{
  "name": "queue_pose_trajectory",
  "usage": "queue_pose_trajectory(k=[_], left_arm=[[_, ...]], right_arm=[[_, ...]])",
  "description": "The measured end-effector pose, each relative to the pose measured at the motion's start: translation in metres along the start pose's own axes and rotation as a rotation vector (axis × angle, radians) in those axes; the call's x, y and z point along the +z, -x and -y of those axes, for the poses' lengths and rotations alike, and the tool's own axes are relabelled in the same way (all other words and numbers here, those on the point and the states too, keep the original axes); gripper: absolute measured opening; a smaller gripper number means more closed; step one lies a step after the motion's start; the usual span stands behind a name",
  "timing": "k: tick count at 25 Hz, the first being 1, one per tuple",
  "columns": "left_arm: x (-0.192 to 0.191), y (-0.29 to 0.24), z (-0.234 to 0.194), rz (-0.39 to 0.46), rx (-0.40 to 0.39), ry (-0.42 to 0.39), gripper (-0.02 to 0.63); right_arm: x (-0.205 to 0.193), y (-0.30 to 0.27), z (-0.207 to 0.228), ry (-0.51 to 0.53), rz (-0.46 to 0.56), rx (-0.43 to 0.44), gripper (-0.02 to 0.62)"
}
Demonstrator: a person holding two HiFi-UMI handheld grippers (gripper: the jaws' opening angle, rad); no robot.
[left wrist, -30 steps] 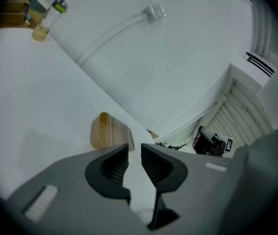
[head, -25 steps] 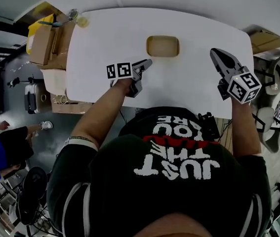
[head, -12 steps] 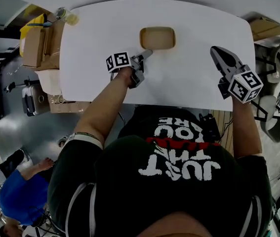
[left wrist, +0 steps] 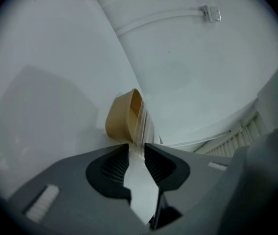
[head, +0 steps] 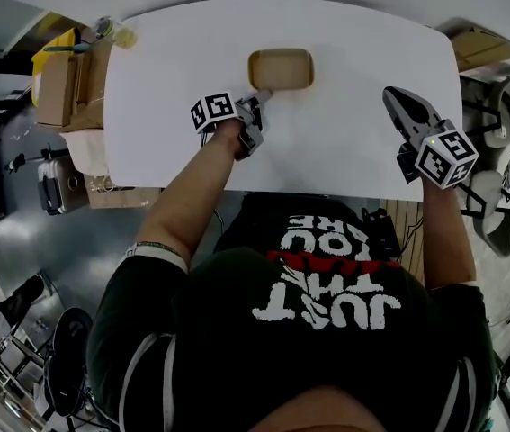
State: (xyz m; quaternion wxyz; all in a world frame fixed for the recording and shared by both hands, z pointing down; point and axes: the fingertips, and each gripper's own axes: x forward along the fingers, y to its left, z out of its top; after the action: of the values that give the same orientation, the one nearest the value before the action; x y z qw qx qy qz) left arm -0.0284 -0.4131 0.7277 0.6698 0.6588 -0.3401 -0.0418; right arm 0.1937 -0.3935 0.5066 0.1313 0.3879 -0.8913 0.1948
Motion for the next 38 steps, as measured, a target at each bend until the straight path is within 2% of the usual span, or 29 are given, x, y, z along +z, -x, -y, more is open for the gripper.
queue_pose_trajectory(k=[1, 5, 15, 23, 29, 33, 38], left_arm=[[0.001, 0.0, 0.002, 0.006, -0.004, 0.006, 0.094], [0.003, 0.002, 0.009, 0.025, -0.026, 0.033, 0.057], [0.005, 0.017, 0.031, 0.051, -0.122, 0.066, 0.037], [0.006, 0.043, 0.068, 0.067, -0.219, 0.013, 0.035], [0.031, 0.075, 0.12, 0.13, -0.278, -0.133, 0.035], [0.056, 0.099, 0.17, 0.167, -0.301, -0.282, 0.035], [0.088, 0.127, 0.226, 0.221, -0.276, -0.484, 0.035]], right_arm=[[-0.001, -0.001, 0.0, -0.002, -0.003, -0.001, 0.006], [-0.002, -0.002, -0.001, -0.006, -0.009, 0.0, 0.006], [0.003, -0.003, -0.005, -0.005, -0.007, 0.003, 0.006], [0.013, 0.003, -0.007, 0.007, 0.01, -0.005, 0.006], [0.031, 0.005, -0.014, 0.032, 0.039, -0.016, 0.006], [0.058, 0.007, -0.017, 0.04, 0.08, -0.03, 0.006], [0.108, 0.013, -0.022, 0.051, 0.151, -0.045, 0.006]])
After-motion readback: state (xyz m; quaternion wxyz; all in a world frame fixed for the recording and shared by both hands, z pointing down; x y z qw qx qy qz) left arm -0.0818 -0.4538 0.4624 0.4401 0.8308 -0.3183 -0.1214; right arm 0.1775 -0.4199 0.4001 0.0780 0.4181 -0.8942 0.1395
